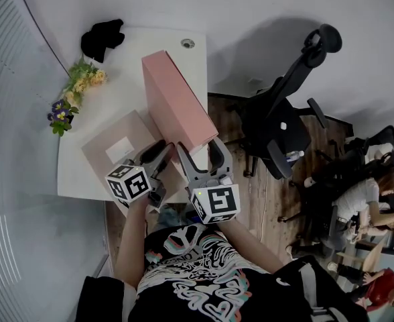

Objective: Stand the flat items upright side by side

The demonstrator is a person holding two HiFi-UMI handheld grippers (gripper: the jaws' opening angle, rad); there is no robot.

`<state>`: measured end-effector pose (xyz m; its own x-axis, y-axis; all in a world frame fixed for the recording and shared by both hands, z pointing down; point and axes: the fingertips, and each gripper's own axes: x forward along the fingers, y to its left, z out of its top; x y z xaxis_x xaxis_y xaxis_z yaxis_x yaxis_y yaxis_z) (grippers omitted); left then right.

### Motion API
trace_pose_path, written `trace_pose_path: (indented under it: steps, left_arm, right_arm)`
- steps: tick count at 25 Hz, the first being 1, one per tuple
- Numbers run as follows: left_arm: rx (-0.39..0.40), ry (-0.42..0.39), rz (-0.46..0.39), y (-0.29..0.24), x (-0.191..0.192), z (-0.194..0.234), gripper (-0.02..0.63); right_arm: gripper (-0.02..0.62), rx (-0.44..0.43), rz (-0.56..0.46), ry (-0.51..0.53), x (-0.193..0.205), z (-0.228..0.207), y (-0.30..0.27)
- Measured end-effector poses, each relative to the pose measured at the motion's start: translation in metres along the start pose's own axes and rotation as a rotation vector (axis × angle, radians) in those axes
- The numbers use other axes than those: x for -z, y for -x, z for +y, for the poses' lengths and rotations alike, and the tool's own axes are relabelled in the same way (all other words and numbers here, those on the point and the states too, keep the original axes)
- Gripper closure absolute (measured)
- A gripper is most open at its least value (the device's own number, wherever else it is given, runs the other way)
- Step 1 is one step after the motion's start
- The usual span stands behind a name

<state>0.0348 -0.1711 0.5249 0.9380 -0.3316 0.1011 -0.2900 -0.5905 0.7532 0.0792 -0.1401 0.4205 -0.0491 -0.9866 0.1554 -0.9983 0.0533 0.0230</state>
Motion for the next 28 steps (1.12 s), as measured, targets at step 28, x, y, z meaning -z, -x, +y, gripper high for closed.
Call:
trace_pose_path:
  steps: [28]
  left_arm:
    - [-0.156,0.030,-0.276,0.061,-0.009,-0.023,0.425]
  right_arm:
    - [0.288,-0.163,0.097,-0.036,0.028,0.007,0.053]
